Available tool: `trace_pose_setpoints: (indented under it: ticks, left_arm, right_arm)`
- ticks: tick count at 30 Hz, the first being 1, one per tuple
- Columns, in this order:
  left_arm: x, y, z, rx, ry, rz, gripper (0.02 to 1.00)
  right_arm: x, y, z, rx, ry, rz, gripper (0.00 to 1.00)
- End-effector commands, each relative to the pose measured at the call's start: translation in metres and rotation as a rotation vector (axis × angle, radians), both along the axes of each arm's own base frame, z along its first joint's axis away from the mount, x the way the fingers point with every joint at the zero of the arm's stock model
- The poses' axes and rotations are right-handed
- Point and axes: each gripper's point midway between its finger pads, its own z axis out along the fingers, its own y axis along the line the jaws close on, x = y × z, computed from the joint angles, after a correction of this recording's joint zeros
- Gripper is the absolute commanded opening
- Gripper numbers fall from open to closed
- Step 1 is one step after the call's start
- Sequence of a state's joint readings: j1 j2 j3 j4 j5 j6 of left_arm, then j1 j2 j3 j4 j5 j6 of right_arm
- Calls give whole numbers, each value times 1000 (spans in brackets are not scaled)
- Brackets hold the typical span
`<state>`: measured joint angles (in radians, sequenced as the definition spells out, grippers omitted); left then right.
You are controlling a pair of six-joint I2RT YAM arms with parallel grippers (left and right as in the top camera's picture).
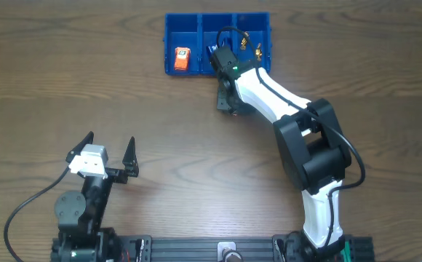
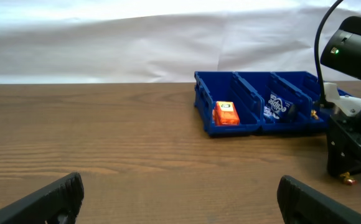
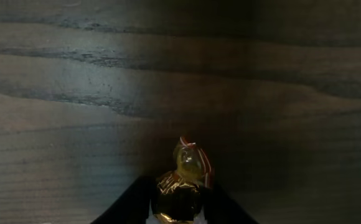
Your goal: Sort Candies Into Trays
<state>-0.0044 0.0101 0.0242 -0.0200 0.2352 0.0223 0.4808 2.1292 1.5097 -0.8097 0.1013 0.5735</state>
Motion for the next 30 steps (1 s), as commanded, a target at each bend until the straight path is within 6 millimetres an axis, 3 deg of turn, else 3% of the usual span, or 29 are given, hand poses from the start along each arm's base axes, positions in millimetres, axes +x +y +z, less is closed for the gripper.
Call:
trace_pose_setpoints:
  ticks: [1, 3, 5, 8, 9, 11, 14, 16, 19, 21, 24, 27, 30]
  left_arm:
    - [-1, -3, -16, -13, 48, -18, 996]
    - [-1, -3, -16, -13, 48, -18, 998]
    - [-1, -3, -16, -13, 48, -19, 998]
    - [-1, -3, -16, -13, 48, -18, 998]
    - [-1, -3, -16, -13, 48, -18, 998]
    - [-1, -3, -16, -13, 48, -18, 998]
    - [-1, -3, -16, -13, 48, -18, 998]
    - [-1, -3, -16, -13, 48, -18, 996]
    - [-1, -3, -16, -13, 48, -18, 998]
    - [-1, -3, -16, -13, 48, -18, 998]
    - [-1, -3, -16, -13, 48, -18, 998]
    - [-1, -3, -16, -13, 48, -18, 998]
    - [-1, -3, -16, -13, 48, -18, 998]
  right_arm:
    - [-3, -6, -8, -22, 22, -9, 229]
    - [-3, -7, -5, -21, 21, -10, 207]
    - [1, -10, 18, -13, -23, -14, 200]
    - [20, -15, 94, 6, -221, 33, 202]
    - [33, -19, 129, 2, -326, 72, 205]
    - [64, -39, 179, -45, -483, 52, 202]
    - [108, -56, 213, -60, -658, 63, 207]
    - [128, -58, 212, -68, -714, 71, 207]
    - [145, -53, 186, -77, -707, 83, 205]
    - [149, -51, 157, -81, -663, 85, 191]
    - [150, -51, 135, -70, -618, 58, 183]
    - [149, -53, 131, -72, -604, 50, 196]
    - [148, -53, 130, -72, -603, 50, 290]
